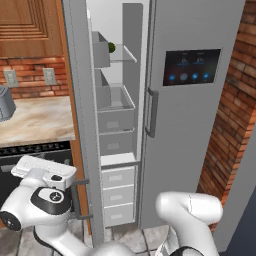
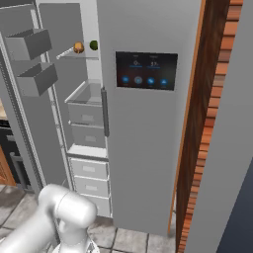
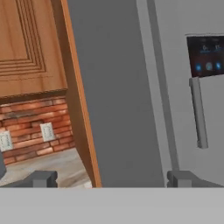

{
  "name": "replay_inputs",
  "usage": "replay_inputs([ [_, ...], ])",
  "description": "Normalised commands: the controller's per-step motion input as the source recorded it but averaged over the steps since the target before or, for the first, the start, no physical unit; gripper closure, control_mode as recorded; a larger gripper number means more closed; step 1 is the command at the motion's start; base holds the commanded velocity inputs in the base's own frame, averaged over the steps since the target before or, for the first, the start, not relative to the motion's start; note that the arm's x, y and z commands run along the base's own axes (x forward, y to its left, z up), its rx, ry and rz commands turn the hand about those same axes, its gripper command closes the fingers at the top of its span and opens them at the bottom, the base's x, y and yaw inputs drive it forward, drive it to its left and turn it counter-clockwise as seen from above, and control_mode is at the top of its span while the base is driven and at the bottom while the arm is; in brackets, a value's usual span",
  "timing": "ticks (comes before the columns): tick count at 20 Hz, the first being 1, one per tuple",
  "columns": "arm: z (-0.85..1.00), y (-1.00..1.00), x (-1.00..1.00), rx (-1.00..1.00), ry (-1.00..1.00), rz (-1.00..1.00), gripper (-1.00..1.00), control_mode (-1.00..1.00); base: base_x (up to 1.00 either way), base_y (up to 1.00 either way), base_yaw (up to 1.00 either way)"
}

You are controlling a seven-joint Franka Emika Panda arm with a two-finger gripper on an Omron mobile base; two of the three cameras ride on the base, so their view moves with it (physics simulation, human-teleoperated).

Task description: There's a chicken drumstick in the fridge that needs to be moved to the freezer for freezing. Pick up the chicken drumstick from the fridge, place it on any shelf in the freezer, and close the fridge and freezer doors when done.

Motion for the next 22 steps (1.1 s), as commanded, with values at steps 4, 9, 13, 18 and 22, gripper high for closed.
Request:
replay_inputs([
  [4, -0.06, 0.01, 0.57, -0.04, 0.1, -0.1, -1.0, -1.0, 0.0, 0.0, 0.0],
  [9, -0.18, 0.0, 0.79, -0.01, 0.08, -0.01, -1.0, -1.0, 0.0, 0.0, 0.0],
  [13, -0.34, 0.0, 0.69, -0.01, 0.0, 0.0, -1.0, -1.0, 0.0, 0.0, 0.0],
  [18, -0.47, 0.0, 0.8, -0.02, 0.0, 0.0, -1.0, -1.0, 0.0, 0.0, 0.0],
  [22, -0.53, 0.0, 0.86, -0.03, 0.0, 0.0, -1.0, -1.0, 0.0, 0.0, 0.0],
])
